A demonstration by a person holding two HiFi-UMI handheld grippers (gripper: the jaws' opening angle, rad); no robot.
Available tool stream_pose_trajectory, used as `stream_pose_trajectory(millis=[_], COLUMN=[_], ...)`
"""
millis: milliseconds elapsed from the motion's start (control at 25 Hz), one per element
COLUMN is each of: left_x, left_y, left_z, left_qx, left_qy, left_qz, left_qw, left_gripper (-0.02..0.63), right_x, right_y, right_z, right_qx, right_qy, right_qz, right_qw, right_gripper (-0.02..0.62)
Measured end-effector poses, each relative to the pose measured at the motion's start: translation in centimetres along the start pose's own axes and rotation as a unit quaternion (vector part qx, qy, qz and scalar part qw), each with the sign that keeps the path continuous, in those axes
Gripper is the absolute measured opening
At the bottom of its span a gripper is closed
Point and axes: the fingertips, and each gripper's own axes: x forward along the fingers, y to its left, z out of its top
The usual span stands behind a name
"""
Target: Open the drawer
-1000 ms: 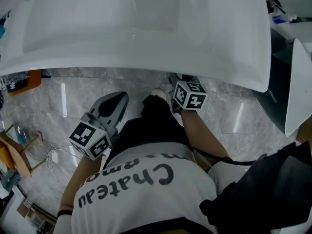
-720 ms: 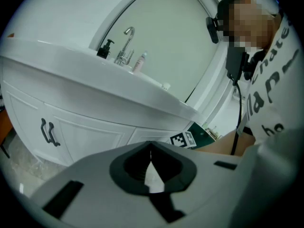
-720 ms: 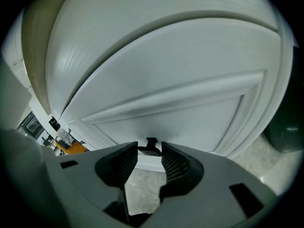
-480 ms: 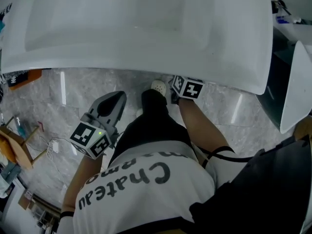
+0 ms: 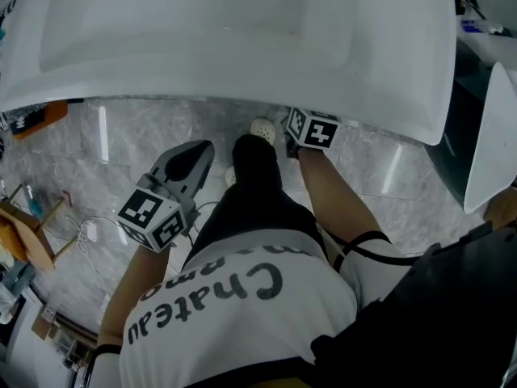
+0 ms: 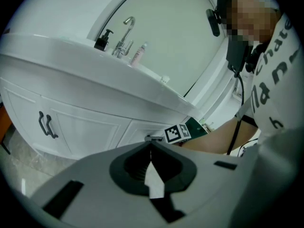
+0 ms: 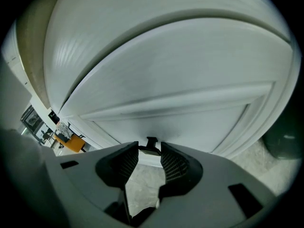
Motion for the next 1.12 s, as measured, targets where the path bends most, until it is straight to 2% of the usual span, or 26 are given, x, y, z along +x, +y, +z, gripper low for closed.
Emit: stream_pose_trajectory(millis=[320,760,1120], left_x=[-2.0,-2.9,-4.9], left_y=[-0.8,-2.5,-2.7], left_z=[-0.3,0.0,-2.8], left_qx=[0.003,0.017,0.015], left_qy=[-0.003,-0.016,-0.003], left_qz=[0.013,0.006,0.001], left_qw=[0.9999,0.9997,0.9999], left_gripper=[0.009,0.009,0.009], right_x=[-0.5,-2.4,-3.7], right_y=[0.5,0.5,1.1], right_z=[-0.7,-3.5,-5.5], right_qx=[-0.026,-0.034,-0.039], right_qy=[0.016,0.059,0.069], right_qz=[0.009,0.013,0.008], right_qw=[1.000,0.998,0.997], right_gripper=[0.150,0.150,0.149])
